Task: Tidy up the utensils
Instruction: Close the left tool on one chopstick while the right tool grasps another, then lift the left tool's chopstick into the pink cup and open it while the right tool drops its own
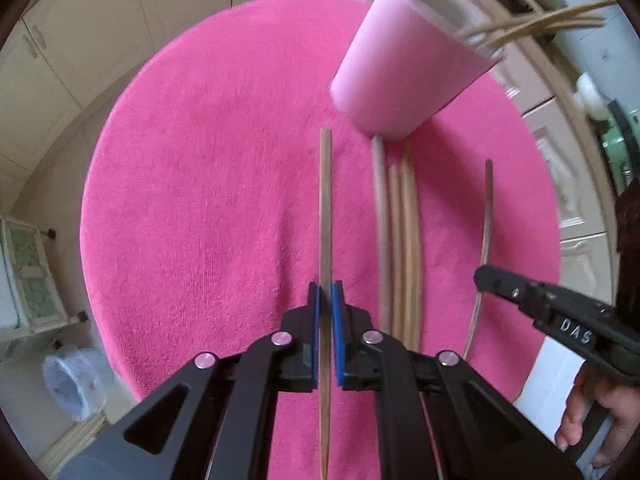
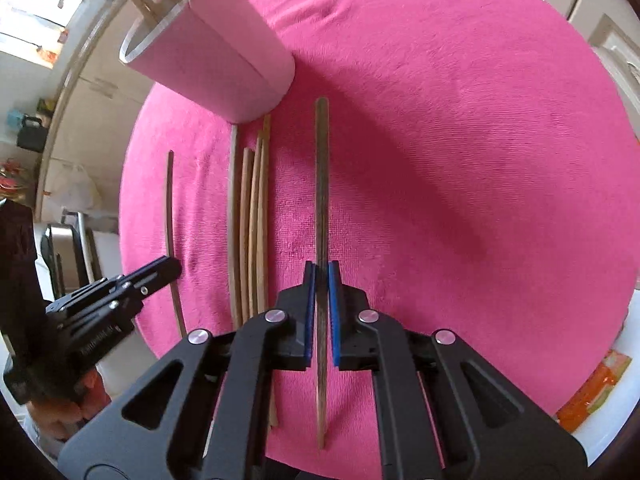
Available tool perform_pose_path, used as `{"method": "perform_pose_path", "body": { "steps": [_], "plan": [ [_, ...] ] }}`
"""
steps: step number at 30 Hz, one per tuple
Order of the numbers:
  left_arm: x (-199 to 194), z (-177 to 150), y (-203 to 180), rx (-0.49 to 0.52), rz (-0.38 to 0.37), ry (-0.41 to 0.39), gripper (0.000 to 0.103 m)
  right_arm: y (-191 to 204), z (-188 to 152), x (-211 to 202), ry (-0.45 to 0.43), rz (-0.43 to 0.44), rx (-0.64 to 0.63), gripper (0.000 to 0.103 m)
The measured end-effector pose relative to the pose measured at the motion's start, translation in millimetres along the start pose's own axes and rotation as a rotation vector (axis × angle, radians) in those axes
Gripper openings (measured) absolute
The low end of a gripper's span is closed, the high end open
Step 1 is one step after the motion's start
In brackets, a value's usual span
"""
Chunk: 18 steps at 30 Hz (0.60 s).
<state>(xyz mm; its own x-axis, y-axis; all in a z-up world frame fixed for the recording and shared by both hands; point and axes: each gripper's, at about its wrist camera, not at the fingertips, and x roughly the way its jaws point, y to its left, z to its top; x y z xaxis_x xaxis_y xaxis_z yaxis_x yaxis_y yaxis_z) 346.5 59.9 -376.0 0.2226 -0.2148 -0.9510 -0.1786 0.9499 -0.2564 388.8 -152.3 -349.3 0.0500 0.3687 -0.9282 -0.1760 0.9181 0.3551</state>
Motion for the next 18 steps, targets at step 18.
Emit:
{"method": "perform_pose_path", "body": {
  "steps": [18],
  "plan": [
    [-132,10,-43,0.122,-0.107,-0.506,0.006,35,-3,-123,-0.37,0.076,-0.13,0.006]
  ]
}}
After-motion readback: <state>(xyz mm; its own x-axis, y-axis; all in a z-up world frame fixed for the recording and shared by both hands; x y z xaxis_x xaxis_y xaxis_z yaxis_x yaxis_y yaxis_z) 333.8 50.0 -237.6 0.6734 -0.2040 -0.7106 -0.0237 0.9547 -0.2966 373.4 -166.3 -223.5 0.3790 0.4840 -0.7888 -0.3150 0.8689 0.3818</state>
